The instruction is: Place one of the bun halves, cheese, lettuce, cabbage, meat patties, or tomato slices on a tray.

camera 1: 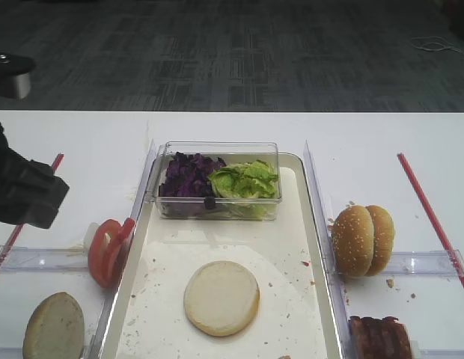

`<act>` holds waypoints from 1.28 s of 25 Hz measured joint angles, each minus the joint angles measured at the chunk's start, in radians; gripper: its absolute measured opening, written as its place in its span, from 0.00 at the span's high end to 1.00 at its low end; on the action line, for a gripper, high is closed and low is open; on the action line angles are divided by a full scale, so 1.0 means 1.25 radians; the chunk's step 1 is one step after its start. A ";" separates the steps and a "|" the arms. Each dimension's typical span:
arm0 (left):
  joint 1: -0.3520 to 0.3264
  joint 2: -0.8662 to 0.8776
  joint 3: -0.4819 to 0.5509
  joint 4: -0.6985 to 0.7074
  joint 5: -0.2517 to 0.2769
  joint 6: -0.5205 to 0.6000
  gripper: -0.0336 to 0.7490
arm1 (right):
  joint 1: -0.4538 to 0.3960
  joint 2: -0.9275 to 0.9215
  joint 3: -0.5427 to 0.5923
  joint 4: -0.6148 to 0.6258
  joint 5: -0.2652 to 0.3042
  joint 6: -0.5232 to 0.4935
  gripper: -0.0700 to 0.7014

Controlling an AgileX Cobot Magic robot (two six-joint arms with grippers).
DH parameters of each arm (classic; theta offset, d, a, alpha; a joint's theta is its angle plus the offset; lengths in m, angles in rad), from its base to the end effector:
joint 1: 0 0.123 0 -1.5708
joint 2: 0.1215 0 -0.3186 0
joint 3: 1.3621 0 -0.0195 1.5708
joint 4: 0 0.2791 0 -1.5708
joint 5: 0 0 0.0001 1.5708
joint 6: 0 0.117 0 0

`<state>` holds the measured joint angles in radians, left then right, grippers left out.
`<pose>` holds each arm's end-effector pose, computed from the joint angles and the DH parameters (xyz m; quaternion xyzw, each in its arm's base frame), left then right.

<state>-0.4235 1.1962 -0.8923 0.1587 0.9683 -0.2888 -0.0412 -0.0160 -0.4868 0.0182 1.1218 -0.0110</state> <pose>0.2261 -0.0852 0.2832 0.0973 0.9740 0.0015 0.2045 0.0051 0.0017 0.2686 0.0125 0.8679 -0.0039 0.4965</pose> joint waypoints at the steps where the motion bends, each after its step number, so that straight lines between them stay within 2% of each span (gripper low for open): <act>1: 0.019 0.000 0.000 0.006 0.005 -0.004 0.32 | 0.000 0.000 0.000 0.000 0.000 0.000 0.39; 7: 0.179 0.000 0.000 0.016 0.028 0.006 0.32 | 0.000 0.000 0.000 0.000 0.000 0.000 0.39; 12: 0.275 0.000 0.000 0.011 0.042 0.058 0.32 | 0.000 0.000 0.000 0.000 0.000 0.000 0.39; 19: 0.291 0.000 0.000 -0.008 0.055 0.073 0.32 | 0.000 0.000 0.000 0.000 0.000 0.000 0.39; 23: 0.291 -0.021 0.000 -0.012 0.082 0.073 0.33 | 0.000 0.000 0.000 0.000 0.000 0.000 0.39; 28: 0.291 -0.116 0.022 -0.027 0.116 0.073 0.33 | 0.000 0.000 0.000 0.000 0.000 0.000 0.39; 32: 0.291 -0.215 0.077 -0.031 0.141 0.075 0.33 | 0.000 0.000 0.000 0.000 0.000 0.000 0.39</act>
<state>-0.0600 0.9268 -0.7965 0.1205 1.1450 -0.1956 -0.0412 -0.0160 -0.4868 0.0182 1.1218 -0.0110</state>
